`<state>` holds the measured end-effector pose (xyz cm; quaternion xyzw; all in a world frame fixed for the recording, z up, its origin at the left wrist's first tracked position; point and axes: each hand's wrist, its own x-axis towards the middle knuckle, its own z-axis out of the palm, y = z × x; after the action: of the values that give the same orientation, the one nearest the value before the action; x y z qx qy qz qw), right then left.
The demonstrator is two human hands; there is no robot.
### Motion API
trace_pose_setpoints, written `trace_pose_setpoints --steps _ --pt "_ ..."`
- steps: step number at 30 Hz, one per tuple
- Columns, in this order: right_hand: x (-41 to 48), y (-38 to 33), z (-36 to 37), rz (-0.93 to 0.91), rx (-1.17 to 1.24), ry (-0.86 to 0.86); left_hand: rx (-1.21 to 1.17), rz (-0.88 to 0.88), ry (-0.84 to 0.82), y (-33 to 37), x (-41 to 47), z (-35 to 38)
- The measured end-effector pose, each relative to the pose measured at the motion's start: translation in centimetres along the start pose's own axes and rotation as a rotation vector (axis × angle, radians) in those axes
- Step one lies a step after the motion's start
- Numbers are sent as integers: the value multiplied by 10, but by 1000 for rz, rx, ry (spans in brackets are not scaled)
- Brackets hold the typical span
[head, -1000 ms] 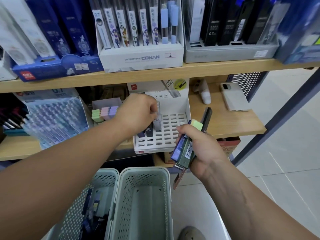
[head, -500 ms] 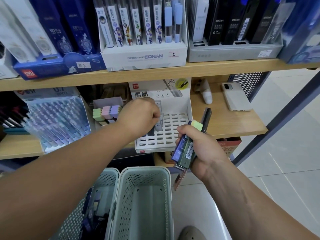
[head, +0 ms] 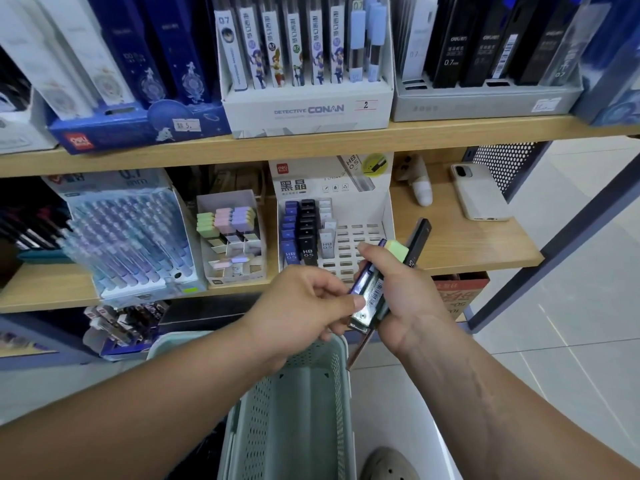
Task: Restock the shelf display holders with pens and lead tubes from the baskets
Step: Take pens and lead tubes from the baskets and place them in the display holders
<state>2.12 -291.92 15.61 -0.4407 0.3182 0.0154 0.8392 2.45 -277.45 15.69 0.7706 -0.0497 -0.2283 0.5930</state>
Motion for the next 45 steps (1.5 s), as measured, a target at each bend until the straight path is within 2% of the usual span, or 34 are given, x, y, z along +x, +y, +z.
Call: trace_pose_setpoints --steps 3,7,15,21,27,33,40,45 --pt "-3 0 1 43 -5 -37 -185 -76 15 -1 -2 -3" --pt "-6 1 2 74 -12 -62 -320 -132 7 -3 -6 -8" --pt "-2 9 7 34 -49 -75 -389 -52 148 -7 -9 -26" --pt "-5 14 15 35 -44 -128 -317 84 159 -8 -13 -48" --pt "-2 10 16 46 -4 -140 -343 173 295 -14 -13 -76" --pt "-2 15 20 53 -22 -144 -341 144 182 -17 -9 -90" --pt "-1 15 16 46 -23 -127 -139 218 291 -23 18 -82" --pt "0 12 11 37 -21 -105 15 252 276 -31 39 -77"
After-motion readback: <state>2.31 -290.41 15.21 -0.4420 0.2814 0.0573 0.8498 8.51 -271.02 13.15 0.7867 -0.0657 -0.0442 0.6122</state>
